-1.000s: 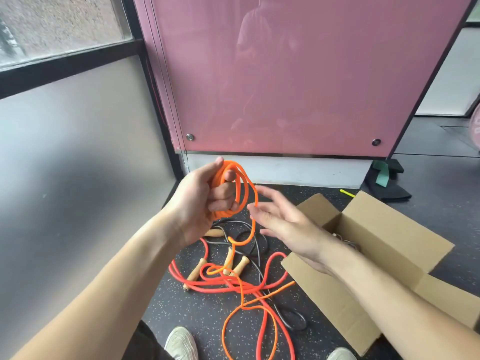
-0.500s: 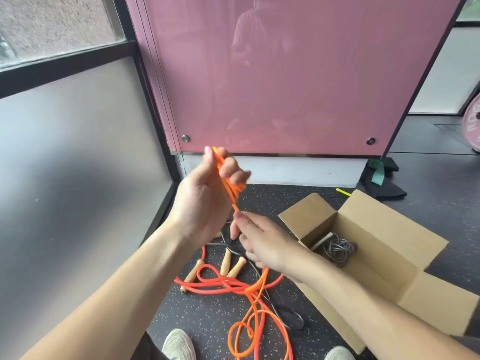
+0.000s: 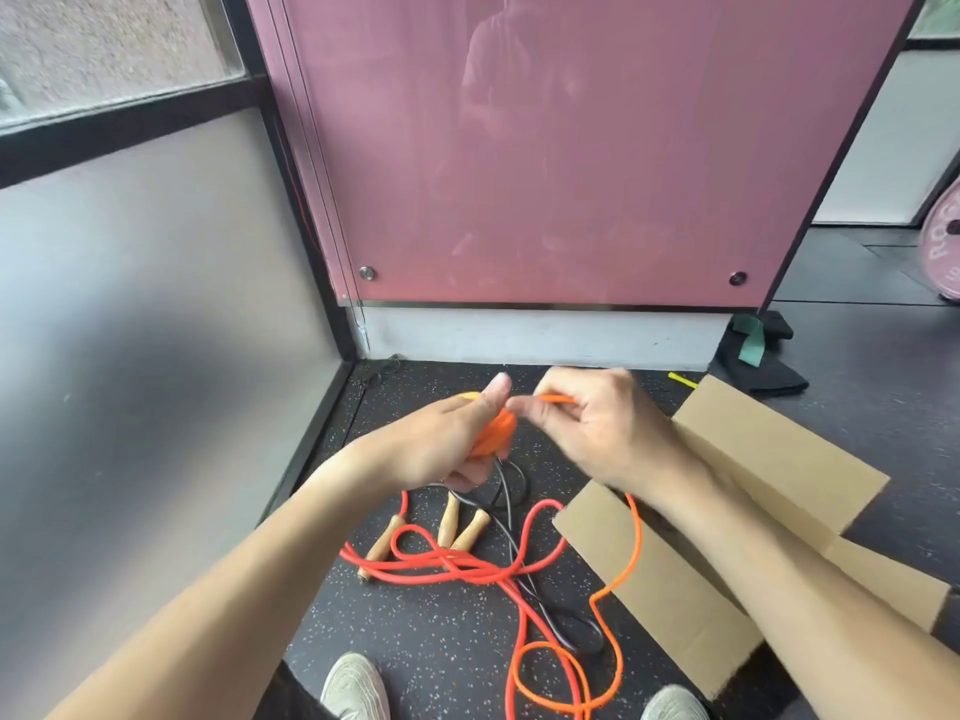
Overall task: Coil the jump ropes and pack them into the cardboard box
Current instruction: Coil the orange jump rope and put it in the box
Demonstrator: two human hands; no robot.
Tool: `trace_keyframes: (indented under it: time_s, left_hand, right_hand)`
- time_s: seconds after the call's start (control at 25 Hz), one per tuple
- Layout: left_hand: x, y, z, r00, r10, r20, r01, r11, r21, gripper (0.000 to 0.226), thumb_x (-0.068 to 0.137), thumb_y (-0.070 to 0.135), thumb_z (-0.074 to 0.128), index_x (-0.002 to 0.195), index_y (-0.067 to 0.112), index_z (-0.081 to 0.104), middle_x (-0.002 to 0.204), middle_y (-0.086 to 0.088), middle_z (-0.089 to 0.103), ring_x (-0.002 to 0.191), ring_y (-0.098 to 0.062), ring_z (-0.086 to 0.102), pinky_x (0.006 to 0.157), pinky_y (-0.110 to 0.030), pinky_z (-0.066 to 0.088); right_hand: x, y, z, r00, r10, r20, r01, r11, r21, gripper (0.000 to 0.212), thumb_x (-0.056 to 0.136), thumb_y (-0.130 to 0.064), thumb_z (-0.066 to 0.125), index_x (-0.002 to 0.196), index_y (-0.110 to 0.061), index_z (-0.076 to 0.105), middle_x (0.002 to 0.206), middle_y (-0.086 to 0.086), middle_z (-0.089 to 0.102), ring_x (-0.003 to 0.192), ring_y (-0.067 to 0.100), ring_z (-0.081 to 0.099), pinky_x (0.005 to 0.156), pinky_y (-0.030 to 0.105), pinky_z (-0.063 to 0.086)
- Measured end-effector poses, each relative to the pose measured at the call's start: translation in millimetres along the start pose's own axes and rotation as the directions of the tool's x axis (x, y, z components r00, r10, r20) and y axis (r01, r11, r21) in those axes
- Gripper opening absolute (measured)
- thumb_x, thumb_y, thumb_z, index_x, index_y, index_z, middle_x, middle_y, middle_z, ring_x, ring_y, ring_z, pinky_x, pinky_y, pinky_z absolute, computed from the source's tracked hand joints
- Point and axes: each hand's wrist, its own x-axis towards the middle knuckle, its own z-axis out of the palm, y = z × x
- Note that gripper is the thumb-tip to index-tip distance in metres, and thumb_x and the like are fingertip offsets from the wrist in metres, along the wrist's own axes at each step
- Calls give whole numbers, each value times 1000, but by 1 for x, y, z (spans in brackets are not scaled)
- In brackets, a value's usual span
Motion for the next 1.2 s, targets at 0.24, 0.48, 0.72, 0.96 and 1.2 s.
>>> trace_keyframes:
  time_s: [0.24, 0.48, 0.72, 0.96, 1.2]
  left_hand:
    - [-18, 21, 2, 905, 400, 147, -124, 577, -807, 33, 100, 40, 36, 87, 14, 52, 53, 8, 35, 45, -10, 33, 79, -29, 47]
    - [1, 17, -24, 789, 218, -574, -613, 219, -759, 27, 109, 25, 30, 92, 14, 47, 73, 1, 40, 62, -13, 46, 80, -26, 43]
    - [0, -16, -33, 804, 407, -435, -142, 840, 524, 28, 105, 16, 45, 80, 13, 57, 70, 1, 47, 63, -16, 45, 65, -26, 50]
    - [-20, 10, 6, 922, 177, 344, -58, 942, -331, 51, 102, 53, 24, 85, 13, 49, 52, 4, 36, 46, -14, 34, 56, -25, 38]
    - [-21, 24, -3, 868, 457, -192, -373, 348, -860, 37, 105, 41, 27, 95, 13, 49, 63, 3, 41, 55, -13, 42, 85, -36, 36]
  right_hand:
    - [2, 3, 5, 975, 194, -111, -164, 959, 231, 52, 103, -53, 40, 73, -12, 50, 53, -4, 41, 51, 8, 35, 52, 33, 34]
    - [-22, -35, 60, 853, 249, 460, -376, 903, 209, 42, 107, -43, 36, 70, -29, 49, 58, -9, 50, 53, 4, 44, 59, 28, 35]
    - [-3, -30, 23, 991, -18, 132, 9, 997, 71, 47, 102, -39, 49, 62, -15, 53, 49, -3, 48, 48, 18, 48, 51, 38, 38]
    - [13, 3, -3, 956, 169, -240, -162, 985, 50, 58, 98, -45, 48, 53, -20, 22, 50, -5, 19, 49, 11, 21, 49, 34, 21]
    - [6, -12, 36, 900, 413, 137, -427, 900, 90, 74, 102, -59, 23, 54, -8, 47, 44, -3, 43, 46, 8, 41, 58, 33, 33]
